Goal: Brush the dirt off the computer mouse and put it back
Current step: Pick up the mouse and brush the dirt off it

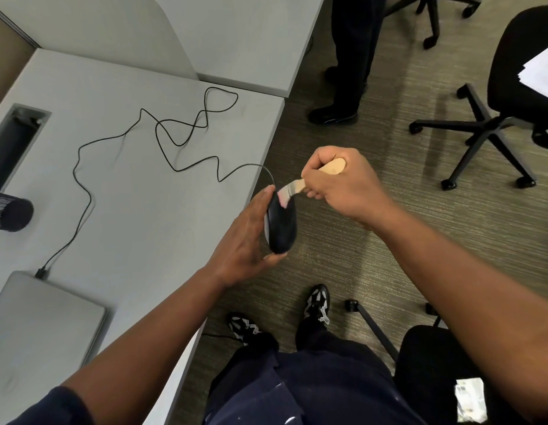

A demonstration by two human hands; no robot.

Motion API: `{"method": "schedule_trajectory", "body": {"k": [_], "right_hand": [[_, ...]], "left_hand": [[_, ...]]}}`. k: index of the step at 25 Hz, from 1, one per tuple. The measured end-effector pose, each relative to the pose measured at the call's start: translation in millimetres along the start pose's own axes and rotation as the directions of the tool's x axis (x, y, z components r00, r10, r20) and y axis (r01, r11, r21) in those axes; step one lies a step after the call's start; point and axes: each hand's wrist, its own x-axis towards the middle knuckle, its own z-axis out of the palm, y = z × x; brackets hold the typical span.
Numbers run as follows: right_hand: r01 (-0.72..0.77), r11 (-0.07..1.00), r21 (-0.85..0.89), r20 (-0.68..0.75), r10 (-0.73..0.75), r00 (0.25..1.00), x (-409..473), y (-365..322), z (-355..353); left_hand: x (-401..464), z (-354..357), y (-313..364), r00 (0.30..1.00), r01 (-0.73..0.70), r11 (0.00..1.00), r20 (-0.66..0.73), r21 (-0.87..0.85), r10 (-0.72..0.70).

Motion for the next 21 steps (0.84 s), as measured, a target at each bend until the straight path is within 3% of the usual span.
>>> {"method": "schedule_trajectory", "body": {"k": [5, 11, 17, 21], "right_hand": [[0.075, 0.997, -0.008, -0.097, -0.076, 0.992, -6, 0, 6], [-0.012, 0.999, -0.049, 0.092, 0.016, 0.996, -9, -2, 3], [0.086, 0.996, -0.020, -0.105, -0.088, 0.991, -8, 4, 6], [0.084, 0.996, -0.020, -0.040, -0.084, 0.996, -11, -1, 5]], "left_hand": [[-3, 1, 1, 1.000, 0.013, 1.000, 0.011, -0.014, -0.012], [-2, 1, -1, 0.999, 0.044, 0.998, -0.004, -0.039, -0.045], [-6, 3, 0, 1.000, 0.015, 0.999, -0.018, -0.038, -0.016], [-1, 2, 3, 0.999, 0.030, 0.999, -0.021, -0.033, -0.030]]}}
